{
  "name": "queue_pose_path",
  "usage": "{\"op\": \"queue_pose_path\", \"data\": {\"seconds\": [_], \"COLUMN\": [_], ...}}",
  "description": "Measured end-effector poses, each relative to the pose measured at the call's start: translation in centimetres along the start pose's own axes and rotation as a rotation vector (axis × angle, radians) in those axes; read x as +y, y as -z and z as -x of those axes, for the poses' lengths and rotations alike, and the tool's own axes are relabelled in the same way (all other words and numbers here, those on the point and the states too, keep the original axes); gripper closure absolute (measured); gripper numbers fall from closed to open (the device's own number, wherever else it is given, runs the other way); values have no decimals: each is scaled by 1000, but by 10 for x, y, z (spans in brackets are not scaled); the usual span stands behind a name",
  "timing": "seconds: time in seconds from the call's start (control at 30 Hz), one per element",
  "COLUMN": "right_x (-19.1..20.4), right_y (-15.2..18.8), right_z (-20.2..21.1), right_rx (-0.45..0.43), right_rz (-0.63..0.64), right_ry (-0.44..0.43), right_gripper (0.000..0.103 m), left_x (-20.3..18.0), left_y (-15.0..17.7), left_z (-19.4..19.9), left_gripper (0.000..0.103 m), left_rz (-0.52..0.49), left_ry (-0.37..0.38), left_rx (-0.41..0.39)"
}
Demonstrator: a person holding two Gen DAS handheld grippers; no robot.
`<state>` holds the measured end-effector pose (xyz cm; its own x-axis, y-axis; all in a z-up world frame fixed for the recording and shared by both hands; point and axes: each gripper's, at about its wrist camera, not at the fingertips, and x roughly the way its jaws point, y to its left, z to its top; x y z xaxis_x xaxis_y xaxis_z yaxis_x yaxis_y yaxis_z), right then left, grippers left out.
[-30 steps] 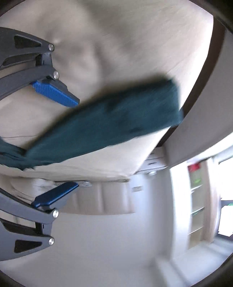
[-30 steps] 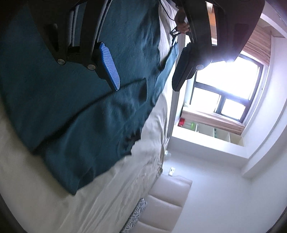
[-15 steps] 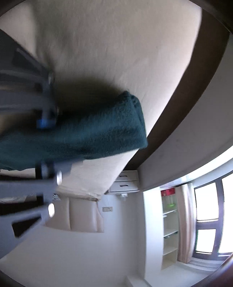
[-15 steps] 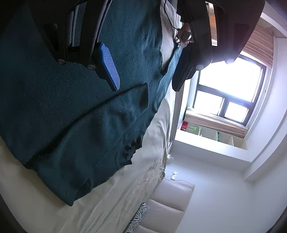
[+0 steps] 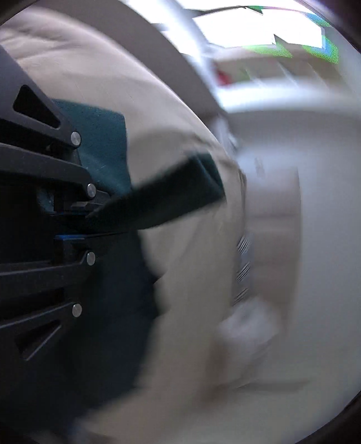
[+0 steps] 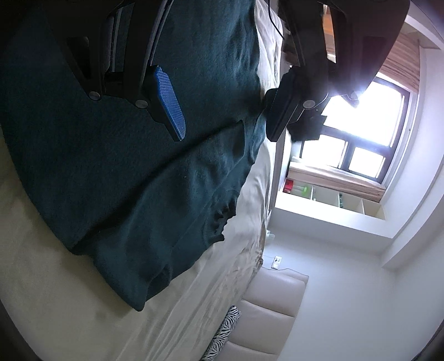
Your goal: Fold small clothes
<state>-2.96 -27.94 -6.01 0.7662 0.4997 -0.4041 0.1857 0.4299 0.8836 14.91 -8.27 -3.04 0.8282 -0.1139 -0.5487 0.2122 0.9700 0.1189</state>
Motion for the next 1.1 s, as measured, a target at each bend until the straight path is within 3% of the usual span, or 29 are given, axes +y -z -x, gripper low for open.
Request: {"op": "queue_pose_path", "data": {"seconds": [0.07,0.1,0.17,0.2,0.23,0.33,0.53,0.6,0.63,0.67,0.7,0.77,0.83,0.97,1.1], "right_x": [3,5,9,12,15,21,21,28,34,37,41,51,64,87,87], "right_y": [-6,-9,-13,-14,-16,-18,-3,3,6,7,7,4,-2,-28,-59], "right_z": [-11,-17,-34,-44,-56,-93,-167,-183,-189,-193,-197,-194,-184,-160,-149], "right_rx": [26,47,94,119,146,208,345,367,370,380,396,382,351,275,239], "right_rz": [13,20,33,45,55,52,-4,32,60,74,83,139,197,295,337], "right_ry": [18,32,57,65,76,75,170,166,176,182,180,205,212,251,322], "right_gripper": [43,43,43,43,43,43,43,45,51,70,80,93,96,96,96], "left_x": [-46,-53,-64,-60,-56,-36,8,17,22,25,28,37,46,69,78], "left_y": [29,38,56,69,71,59,54,49,48,48,46,46,50,62,82], "left_z": [-18,-26,-31,-26,-22,-18,-37,-48,-51,-49,-50,-46,-38,-20,-12], "left_gripper": [89,81,70,60,46,29,25,25,25,25,25,25,24,22,22], "left_rz": [-115,-122,-104,-99,-78,11,115,135,144,158,170,208,253,363,370], "left_ry": [10,20,41,35,29,49,98,110,117,128,137,165,181,174,139], "left_rx": [68,103,165,169,168,162,199,202,200,197,196,185,171,179,242]}}
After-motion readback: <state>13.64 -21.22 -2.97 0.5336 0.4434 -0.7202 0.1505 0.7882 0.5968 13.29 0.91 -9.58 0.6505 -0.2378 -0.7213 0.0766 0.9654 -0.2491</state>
